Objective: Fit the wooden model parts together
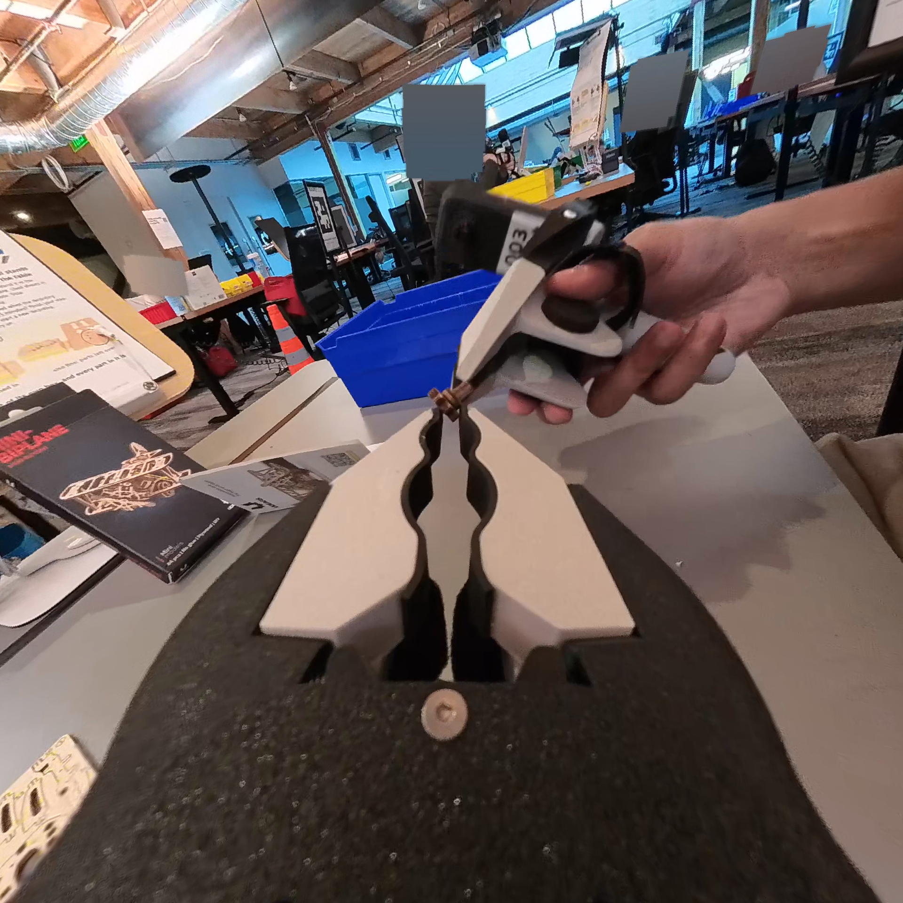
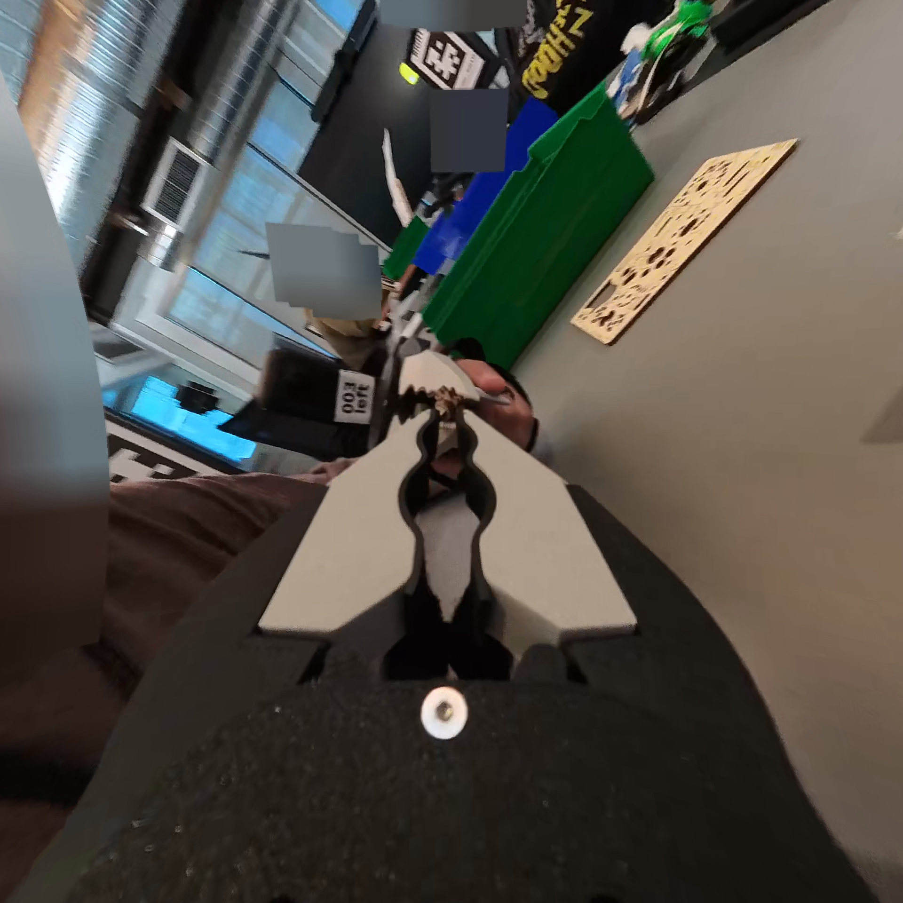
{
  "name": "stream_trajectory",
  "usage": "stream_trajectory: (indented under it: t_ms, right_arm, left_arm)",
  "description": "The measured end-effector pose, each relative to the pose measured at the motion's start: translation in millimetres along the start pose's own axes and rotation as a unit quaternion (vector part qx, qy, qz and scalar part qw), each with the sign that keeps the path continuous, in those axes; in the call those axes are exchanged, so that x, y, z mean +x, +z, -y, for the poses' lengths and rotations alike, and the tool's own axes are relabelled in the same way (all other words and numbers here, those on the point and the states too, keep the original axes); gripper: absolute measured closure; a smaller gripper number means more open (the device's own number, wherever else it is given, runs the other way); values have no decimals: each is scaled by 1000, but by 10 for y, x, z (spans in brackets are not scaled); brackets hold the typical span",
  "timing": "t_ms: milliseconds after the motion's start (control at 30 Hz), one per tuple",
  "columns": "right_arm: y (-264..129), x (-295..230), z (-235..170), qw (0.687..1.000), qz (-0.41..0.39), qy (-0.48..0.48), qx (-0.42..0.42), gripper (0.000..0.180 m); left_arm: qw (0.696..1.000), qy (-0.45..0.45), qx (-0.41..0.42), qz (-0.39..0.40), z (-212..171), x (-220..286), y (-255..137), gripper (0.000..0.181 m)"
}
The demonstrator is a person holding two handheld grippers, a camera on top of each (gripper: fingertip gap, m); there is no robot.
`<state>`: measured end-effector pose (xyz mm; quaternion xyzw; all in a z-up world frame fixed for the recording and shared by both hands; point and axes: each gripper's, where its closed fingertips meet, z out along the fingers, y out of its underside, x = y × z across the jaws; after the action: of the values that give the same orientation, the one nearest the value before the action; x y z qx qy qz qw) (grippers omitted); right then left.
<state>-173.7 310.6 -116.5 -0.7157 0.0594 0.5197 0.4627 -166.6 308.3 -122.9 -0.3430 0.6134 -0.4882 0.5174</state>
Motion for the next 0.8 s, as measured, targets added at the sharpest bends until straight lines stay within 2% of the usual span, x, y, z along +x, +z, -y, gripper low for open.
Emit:
stream_trajectory:
  t_ms: [33,167,333,533,633,733,800]
  right_arm:
    - [-9,23,-2,1000,-21,-23,-2,174]
    - [-19,103,-1,981,-120,-151,-3,173]
    - [-20,152,33,940,-205,-274,-4,179]
    - [-14,154,76,917,-233,-323,8,176]
    - [6,135,78,920,-224,-322,15,176]
    - [30,108,52,925,-206,-318,12,166]
    - [33,156,41,921,-219,-323,4,168]
  left_arm:
    - [1000,7,-4,6,-14,-12,3,177]
    - [996,58,-53,46,-159,-79,42,178]
    - [993,75,-58,70,-158,-99,48,178]
    - [993,68,-59,71,-151,-99,44,178]
    - [993,62,-62,75,-157,-94,50,178]
    - [994,54,-64,76,-167,-114,49,178]
    - [994,50,-63,76,-163,-120,43,178]
